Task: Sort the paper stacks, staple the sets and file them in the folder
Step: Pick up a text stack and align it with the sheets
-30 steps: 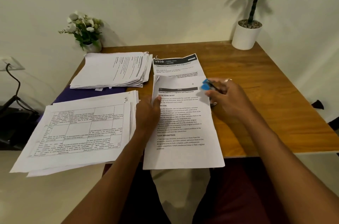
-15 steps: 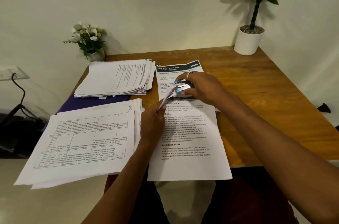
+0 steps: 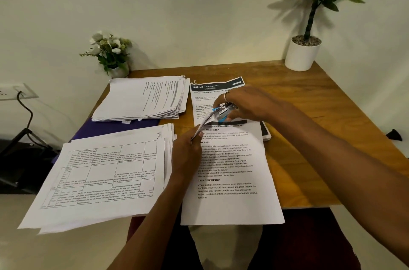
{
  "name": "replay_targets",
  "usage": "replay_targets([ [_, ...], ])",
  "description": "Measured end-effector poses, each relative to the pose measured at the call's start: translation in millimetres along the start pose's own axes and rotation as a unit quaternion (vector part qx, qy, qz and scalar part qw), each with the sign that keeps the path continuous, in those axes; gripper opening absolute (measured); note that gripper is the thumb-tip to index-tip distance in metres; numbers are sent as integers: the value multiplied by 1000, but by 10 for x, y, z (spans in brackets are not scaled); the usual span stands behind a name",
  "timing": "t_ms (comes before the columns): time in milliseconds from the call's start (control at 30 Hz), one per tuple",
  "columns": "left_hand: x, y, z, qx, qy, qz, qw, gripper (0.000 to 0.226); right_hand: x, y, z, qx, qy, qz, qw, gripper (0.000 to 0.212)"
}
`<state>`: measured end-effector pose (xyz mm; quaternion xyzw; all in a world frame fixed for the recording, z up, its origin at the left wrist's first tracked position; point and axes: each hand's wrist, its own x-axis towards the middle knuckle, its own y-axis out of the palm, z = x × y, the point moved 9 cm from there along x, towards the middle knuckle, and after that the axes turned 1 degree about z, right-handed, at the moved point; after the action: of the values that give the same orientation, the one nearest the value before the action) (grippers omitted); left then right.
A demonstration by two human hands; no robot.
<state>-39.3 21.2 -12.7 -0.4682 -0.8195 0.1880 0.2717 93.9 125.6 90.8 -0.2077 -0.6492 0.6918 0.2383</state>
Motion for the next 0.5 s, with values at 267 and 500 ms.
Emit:
replay_targets([
  [267,-15,-5,-7,-4,-13,4,1000,27,16,43,16,-9,-6,2,1000,54],
  [500,-29,-49,-71,-2,-1,-4,1000,25,80,60,69,18,-17,13,1000,49],
])
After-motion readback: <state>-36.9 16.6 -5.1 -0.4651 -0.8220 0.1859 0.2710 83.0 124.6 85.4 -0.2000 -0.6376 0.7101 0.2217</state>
